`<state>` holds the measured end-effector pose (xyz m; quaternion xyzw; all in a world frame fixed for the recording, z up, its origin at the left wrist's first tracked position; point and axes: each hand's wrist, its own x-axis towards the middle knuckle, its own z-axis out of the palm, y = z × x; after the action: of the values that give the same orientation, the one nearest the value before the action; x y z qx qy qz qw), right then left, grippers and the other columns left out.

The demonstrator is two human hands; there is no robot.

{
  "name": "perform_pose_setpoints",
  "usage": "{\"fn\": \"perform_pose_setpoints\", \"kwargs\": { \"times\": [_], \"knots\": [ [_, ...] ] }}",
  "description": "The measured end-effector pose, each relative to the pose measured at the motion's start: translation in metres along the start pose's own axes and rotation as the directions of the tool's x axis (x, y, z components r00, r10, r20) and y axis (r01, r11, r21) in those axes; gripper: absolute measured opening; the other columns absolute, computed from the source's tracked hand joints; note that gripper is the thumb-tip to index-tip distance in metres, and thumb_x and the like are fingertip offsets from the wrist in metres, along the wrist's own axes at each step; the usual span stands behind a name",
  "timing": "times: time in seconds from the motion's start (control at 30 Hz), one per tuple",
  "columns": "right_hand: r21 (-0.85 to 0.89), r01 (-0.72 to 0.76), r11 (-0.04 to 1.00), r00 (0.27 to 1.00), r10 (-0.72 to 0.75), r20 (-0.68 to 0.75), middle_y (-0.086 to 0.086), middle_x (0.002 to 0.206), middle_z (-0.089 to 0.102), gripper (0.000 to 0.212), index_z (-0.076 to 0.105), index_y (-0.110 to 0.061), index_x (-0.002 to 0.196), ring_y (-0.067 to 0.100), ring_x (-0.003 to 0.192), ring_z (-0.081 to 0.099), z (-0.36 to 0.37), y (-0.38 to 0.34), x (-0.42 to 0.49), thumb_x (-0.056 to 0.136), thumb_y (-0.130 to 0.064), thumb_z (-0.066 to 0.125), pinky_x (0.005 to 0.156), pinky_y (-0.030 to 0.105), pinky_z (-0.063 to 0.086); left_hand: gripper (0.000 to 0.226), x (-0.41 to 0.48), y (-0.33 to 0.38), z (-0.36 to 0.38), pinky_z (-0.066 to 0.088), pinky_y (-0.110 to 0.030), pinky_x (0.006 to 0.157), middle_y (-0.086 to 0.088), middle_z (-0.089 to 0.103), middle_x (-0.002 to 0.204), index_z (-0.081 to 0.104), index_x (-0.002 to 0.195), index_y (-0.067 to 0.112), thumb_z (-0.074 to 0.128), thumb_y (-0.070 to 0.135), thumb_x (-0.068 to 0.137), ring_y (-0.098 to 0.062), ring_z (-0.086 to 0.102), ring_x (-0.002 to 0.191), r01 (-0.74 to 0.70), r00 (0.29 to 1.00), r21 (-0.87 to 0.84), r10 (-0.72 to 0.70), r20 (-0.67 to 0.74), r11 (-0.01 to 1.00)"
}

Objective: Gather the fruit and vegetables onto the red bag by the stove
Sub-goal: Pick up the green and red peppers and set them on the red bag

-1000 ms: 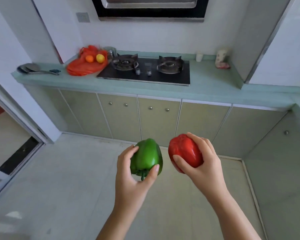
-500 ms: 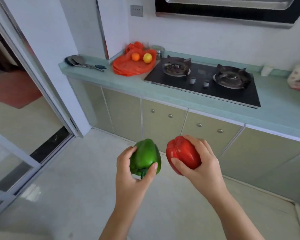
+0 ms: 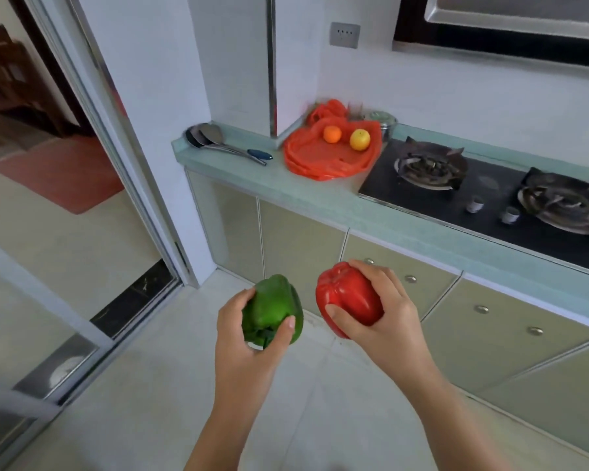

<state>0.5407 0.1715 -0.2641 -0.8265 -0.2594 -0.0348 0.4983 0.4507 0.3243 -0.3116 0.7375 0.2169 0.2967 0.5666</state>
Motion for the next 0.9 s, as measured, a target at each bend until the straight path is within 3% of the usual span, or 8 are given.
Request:
{"fn": "perform_pose_setpoints", "kwargs": {
  "times": [0.17,0.37,0.5,0.63,0.7,0.8,0.9],
  "knots": [
    [0.020,-0.011,1.000,1.000,0.011,-0.015,-0.023,0.112,0.047,0.059,0.045,-0.047,0.113,0.000,0.103,0.049,0.027,0.020,0.059,0.067,-0.028,0.078,0.077,0.007,0.042,0.057,0.056,-0.013,0.012,0.049,-0.019,0.079,0.015,0.051,0.116,0.047,0.110,0.044,0.068,0.052,0.058,-0.004,0.054,0.104,-0.010,1.000,0.008,0.010,0.022,1.000],
    [0.063,-0.020,0.998,0.998,0.023,-0.051,-0.015,0.111,0.050,0.057,0.046,-0.049,0.112,0.003,0.102,0.050,0.053,0.053,0.160,0.067,-0.034,0.078,0.079,0.000,0.037,0.056,0.158,-0.024,0.042,0.049,-0.025,0.084,0.017,0.051,0.114,0.048,0.112,0.042,0.071,0.047,0.062,-0.001,0.054,0.103,-0.032,0.999,0.016,0.031,0.030,0.999],
    [0.065,-0.037,0.997,0.994,0.043,-0.099,-0.009,0.111,0.051,0.057,0.051,-0.032,0.119,0.009,0.102,0.051,0.049,0.076,0.243,0.069,-0.028,0.078,0.081,0.002,0.037,0.049,0.242,-0.016,0.078,0.046,-0.015,0.081,0.014,0.052,0.112,0.048,0.107,0.044,0.077,0.032,0.070,0.003,0.054,0.099,-0.053,0.997,0.004,0.053,0.064,0.999],
    [0.015,-0.039,0.999,0.983,0.041,-0.178,-0.014,0.106,0.049,0.058,0.053,-0.026,0.120,0.013,0.102,0.051,0.035,0.100,0.307,0.068,-0.026,0.079,0.087,0.020,0.042,0.049,0.317,-0.009,0.120,0.042,-0.006,0.075,0.014,0.053,0.112,0.048,0.107,0.041,0.078,0.024,0.073,0.007,0.052,0.097,-0.083,0.992,0.000,0.083,0.100,0.997],
    [0.005,-0.064,0.998,0.980,0.064,-0.190,-0.013,0.108,0.049,0.059,0.052,-0.027,0.121,0.014,0.105,0.050,0.031,0.112,0.331,0.068,-0.028,0.078,0.088,0.023,0.042,0.050,0.343,-0.012,0.139,0.042,-0.006,0.075,0.010,0.054,0.113,0.050,0.113,0.034,0.078,0.024,0.072,0.004,0.053,0.099,-0.092,0.990,0.005,0.091,0.110,0.996],
    [-0.012,-0.100,0.995,0.974,0.095,-0.203,-0.016,0.108,0.047,0.059,0.051,-0.030,0.122,0.013,0.105,0.050,0.031,0.129,0.360,0.068,-0.031,0.077,0.086,0.017,0.039,0.053,0.370,-0.021,0.160,0.042,-0.006,0.075,0.006,0.056,0.113,0.052,0.115,0.027,0.079,0.027,0.070,0.003,0.054,0.098,-0.075,0.989,-0.011,0.076,0.123,0.997],
    [-0.017,-0.136,0.991,0.972,0.130,-0.194,-0.020,0.108,0.045,0.059,0.047,-0.037,0.120,0.013,0.106,0.050,0.033,0.143,0.387,0.068,-0.034,0.076,0.089,0.026,0.044,0.053,0.400,-0.032,0.174,0.042,-0.007,0.076,0.005,0.055,0.113,0.052,0.115,0.026,0.078,0.031,0.069,0.003,0.054,0.098,-0.075,0.988,-0.011,0.076,0.134,0.997]
  ]
}}
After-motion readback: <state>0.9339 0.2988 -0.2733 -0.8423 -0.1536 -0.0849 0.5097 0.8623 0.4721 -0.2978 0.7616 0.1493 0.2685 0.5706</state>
